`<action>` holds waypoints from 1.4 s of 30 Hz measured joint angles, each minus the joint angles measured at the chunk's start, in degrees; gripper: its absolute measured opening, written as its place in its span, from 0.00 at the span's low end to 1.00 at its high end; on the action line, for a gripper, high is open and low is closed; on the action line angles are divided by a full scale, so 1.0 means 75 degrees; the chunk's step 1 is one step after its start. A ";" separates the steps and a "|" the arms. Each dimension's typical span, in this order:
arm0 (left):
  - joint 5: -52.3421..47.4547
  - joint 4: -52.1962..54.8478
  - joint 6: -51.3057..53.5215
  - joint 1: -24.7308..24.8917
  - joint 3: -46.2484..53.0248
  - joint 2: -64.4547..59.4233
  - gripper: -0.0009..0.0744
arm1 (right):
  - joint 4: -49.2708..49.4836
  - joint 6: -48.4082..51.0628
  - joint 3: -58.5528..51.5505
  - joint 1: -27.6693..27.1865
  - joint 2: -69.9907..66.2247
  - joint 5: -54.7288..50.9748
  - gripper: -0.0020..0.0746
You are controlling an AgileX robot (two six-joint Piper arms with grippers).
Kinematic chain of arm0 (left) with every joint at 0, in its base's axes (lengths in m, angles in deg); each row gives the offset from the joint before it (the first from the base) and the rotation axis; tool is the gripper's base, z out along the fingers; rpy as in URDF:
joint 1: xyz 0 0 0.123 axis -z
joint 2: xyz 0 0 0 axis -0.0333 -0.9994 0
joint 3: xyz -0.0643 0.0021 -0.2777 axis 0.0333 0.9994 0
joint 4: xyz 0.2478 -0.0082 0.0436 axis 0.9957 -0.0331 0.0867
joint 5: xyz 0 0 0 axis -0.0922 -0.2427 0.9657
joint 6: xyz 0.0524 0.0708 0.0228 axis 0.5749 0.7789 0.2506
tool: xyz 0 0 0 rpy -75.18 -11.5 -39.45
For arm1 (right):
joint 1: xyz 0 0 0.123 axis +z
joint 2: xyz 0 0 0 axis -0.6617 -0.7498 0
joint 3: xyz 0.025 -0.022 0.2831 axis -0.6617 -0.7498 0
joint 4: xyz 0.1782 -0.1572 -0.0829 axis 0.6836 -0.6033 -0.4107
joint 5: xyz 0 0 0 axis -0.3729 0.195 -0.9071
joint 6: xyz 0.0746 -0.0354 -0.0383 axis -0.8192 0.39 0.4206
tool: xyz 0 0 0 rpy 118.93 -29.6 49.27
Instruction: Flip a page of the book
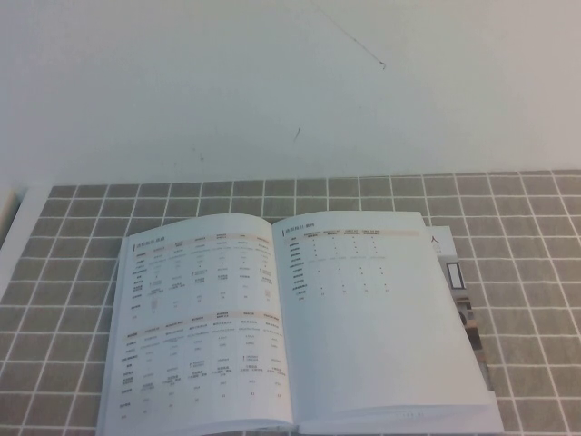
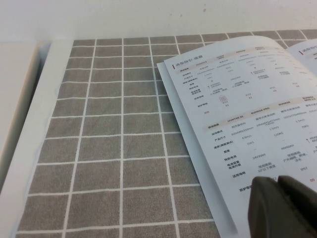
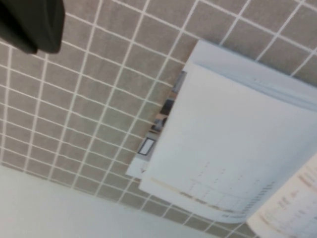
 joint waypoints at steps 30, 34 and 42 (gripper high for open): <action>0.0000 0.0003 0.0000 0.0000 0.0000 0.0000 0.01 | -0.0107 0.0432 -0.3050 -0.2001 0.1219 0.2690 0.02; 0.0000 0.0003 0.0000 0.0000 0.0000 0.0000 0.01 | -0.0111 0.0360 -0.3050 -0.2001 0.1219 0.2690 0.02; 0.0000 0.0003 0.0000 0.0000 0.0000 0.0000 0.01 | -0.0111 -0.0379 -0.3050 -0.2001 0.1219 0.2690 0.02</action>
